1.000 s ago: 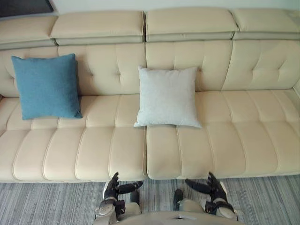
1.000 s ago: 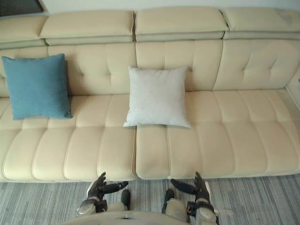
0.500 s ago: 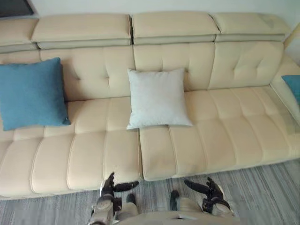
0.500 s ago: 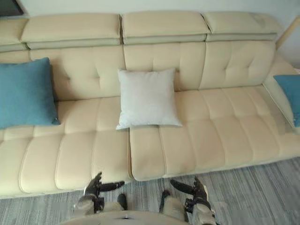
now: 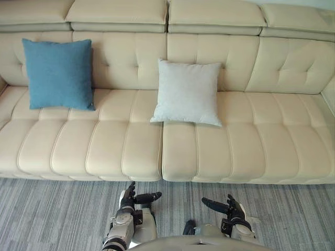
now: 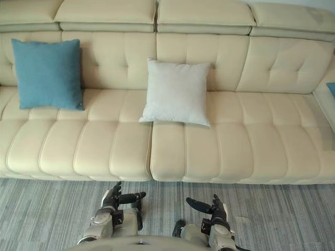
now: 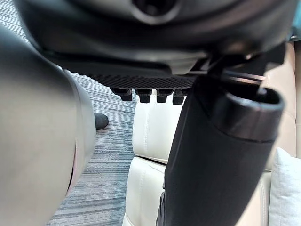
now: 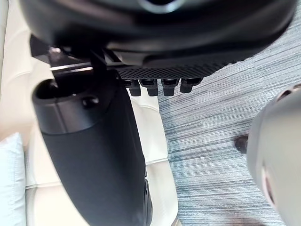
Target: Pick up cushions and gather them together orderly.
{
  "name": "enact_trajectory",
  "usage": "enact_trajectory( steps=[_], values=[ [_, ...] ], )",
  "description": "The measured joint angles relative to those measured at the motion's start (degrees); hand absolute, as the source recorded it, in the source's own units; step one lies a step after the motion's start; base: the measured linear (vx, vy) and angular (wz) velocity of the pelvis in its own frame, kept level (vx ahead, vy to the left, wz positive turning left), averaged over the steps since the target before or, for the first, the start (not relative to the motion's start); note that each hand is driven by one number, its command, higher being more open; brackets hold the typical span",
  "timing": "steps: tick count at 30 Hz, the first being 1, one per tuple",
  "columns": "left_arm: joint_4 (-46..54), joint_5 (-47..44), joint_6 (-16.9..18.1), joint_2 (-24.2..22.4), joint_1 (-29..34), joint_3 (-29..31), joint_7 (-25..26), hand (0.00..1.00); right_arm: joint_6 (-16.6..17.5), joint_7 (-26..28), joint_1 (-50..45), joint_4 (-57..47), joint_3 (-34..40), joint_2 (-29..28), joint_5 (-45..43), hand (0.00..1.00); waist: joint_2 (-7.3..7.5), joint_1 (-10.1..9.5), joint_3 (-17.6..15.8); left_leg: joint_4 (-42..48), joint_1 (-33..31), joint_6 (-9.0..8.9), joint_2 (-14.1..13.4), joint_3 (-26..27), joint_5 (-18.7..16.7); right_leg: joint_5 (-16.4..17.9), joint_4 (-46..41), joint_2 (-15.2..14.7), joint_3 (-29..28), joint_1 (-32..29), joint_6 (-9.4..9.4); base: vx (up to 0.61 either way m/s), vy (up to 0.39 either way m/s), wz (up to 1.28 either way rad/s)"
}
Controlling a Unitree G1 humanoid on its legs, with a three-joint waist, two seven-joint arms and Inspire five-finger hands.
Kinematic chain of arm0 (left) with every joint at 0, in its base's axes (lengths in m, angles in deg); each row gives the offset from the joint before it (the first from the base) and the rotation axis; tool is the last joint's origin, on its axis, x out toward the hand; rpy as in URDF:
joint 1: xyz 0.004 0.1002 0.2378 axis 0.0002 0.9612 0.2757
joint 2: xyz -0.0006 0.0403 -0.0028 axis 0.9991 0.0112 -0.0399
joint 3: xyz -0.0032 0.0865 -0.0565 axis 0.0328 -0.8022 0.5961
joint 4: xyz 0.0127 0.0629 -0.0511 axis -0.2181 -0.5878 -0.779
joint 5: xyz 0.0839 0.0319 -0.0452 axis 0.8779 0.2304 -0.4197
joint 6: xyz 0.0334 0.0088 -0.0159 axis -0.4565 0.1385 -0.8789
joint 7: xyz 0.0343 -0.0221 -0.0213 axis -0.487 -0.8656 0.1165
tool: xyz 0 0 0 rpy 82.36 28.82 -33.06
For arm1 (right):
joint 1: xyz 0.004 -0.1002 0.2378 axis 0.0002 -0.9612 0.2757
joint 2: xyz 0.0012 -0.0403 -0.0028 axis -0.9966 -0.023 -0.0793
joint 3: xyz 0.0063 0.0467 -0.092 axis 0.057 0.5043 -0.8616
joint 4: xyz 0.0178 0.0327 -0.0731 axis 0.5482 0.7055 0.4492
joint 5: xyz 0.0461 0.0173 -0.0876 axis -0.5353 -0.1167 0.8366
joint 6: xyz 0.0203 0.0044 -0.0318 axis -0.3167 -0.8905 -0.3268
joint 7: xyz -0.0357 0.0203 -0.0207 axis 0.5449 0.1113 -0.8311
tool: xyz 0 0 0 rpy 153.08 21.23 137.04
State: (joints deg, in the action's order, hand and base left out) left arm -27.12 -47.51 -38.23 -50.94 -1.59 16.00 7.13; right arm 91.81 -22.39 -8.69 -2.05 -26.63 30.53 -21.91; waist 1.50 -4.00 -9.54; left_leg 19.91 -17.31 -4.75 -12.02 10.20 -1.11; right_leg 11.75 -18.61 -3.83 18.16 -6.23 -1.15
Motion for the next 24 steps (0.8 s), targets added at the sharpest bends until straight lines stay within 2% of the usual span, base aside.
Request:
enact_trajectory(
  steps=[1, 2, 3, 4, 5, 7, 9, 13, 14, 17, 21, 24],
  values=[
    [-0.01, 0.0, 0.0, 0.07, 0.05, 0.04, 0.04, 1.0, 0.01, 0.01, -0.01, -0.01, 0.0, 0.0, 0.0, 1.0, 0.18, -0.02, 0.0, 1.82, 0.15, 0.1, 0.02, -0.03, -1.67, -0.11, -0.33, -0.34, 0.0, -0.35, 0.07, -0.12, 0.144, 0.03],
    [-0.06, -0.03, -0.03, 0.05, 0.06, 0.08, 0.08, 1.0, 0.01, 0.03, 0.03, -0.09, 0.03, 0.02, -0.01, 1.0, 0.25, 0.01, 0.03, 6.13, 1.06, -0.01, 0.05, -1.11, -6.13, -0.84, -0.61, -0.88, -0.39, -1.05, 0.68, -0.12, 0.165, -0.11],
    [-0.06, -0.03, -0.04, 0.06, 0.18, 0.1, 0.06, 1.0, 0.01, 0.04, 0.03, -0.1, 0.09, 0.07, -0.02, 1.0, 0.23, -0.01, 0.04, 7.63, 2.23, -0.12, 0.05, -2.06, -8.58, -1.5, -0.63, -1.1, -1.17, -1.57, 1.23, -0.13, 0.182, -0.2],
    [-0.09, -0.03, -0.05, 0.06, 0.3, 0.13, 0.06, 1.0, 0.02, 0.04, 0.18, -0.11, 0.12, 0.05, -0.02, 1.0, 0.21, -0.04, 0.04, 7.65, 2.97, -0.31, 0.1, -2.55, -9.7, -1.79, -0.6, -1.11, -1.7, -1.73, 1.64, -0.15, 0.233, -0.4],
    [-0.28, -0.03, -0.3, 0.03, 0.57, 0.2, 0.06, 1.0, 0.0, 0.05, 0.63, -0.04, 0.33, -0.27, -0.05, 1.0, 0.43, 0.04, -0.17, 6.19, 4.04, -0.04, 0.84, -2.39, -10.72, -2.87, 0.03, -1.22, -3.56, -1.93, 3.0, -0.16, 0.241, -0.37],
    [-0.4, -0.05, -0.69, 0.99, 1.26, 0.21, 0.57, 1.0, -0.02, 0.43, -0.13, 0.04, 0.08, -1.8, -0.05, 1.0, 1.44, 0.24, 1.04, 4.08, 5.16, 0.22, 2.31, -0.51, -10.64, -5.14, 3.28, -2.09, -4.97, -1.28, 4.49, -0.13, 0.241, -0.34],
    [-0.67, -0.05, -0.67, 1.24, 1.64, 0.07, 0.8, 1.0, -0.02, 0.45, -0.55, 0.6, 0.16, -2.03, -0.06, 1.0, 1.61, 0.27, 1.43, 2.26, 6.35, 0.26, 3.66, 0.2, -10.5, -7.13, 6.28, -2.51, -5.96, -0.13, 5.06, -0.07, 0.172, -0.2],
    [-4.41, 0.06, -0.96, 1.81, 2.4, -0.03, 1.13, 1.0, -0.1, 0.54, -0.48, 2.8, 2.82, -1.75, -0.14, 1.0, 1.2, 1.19, 3.09, -2.98, 9.17, 0.88, 7.82, -0.02, -10.37, -11.4, 13.65, -3.8, -8.94, 2.02, 5.95, 0.02, 0.136, -0.3],
    [-5.05, 0.2, -1.22, 1.75, 2.41, -0.1, 1.14, 1.0, -0.12, 0.56, -0.46, 3.1, 3.78, -1.11, -0.45, 1.0, 0.23, 1.26, 3.18, -3.68, 9.91, 2.39, 8.26, 0.12, -9.11, -12.14, 15.01, -3.62, -9.87, 2.57, 6.1, 0.07, 0.081, -0.41],
    [-5.96, 0.65, -1.19, 2.51, 2.29, -0.89, 1.11, 1.0, -0.17, 0.53, -0.33, 4.47, 4.69, -0.64, -1.31, 1.0, 0.0, 1.7, 3.42, -4.33, 11.48, 3.52, 8.61, 1.21, -8.65, -13.04, 16.92, -3.19, -11.62, 3.68, 6.26, 0.12, 0.046, -0.34],
    [-7.27, 2.6, -1.22, 2.92, 1.38, -2.5, 0.75, 1.0, -0.15, 0.55, 0.4, 5.06, 4.99, -0.61, -3.5, 1.0, 0.43, 2.68, 3.29, -4.77, 12.71, 3.63, 8.07, 2.29, -8.7, -14.16, 17.9, -2.18, -15.28, 3.28, 5.1, 0.12, 0.007, -0.51],
    [-7.91, 2.81, -1.23, 2.85, 0.63, -3.95, 0.34, 1.0, 0.11, 0.55, 1.03, 5.04, 4.96, -0.28, -4.65, 1.0, 0.12, 2.94, 3.07, -4.82, 14.29, 3.32, 6.8, 6.28, -9.52, -15.54, 17.66, -0.67, -19.91, 1.34, 4.09, 0.03, 0.008, -1.02]
  ],
)
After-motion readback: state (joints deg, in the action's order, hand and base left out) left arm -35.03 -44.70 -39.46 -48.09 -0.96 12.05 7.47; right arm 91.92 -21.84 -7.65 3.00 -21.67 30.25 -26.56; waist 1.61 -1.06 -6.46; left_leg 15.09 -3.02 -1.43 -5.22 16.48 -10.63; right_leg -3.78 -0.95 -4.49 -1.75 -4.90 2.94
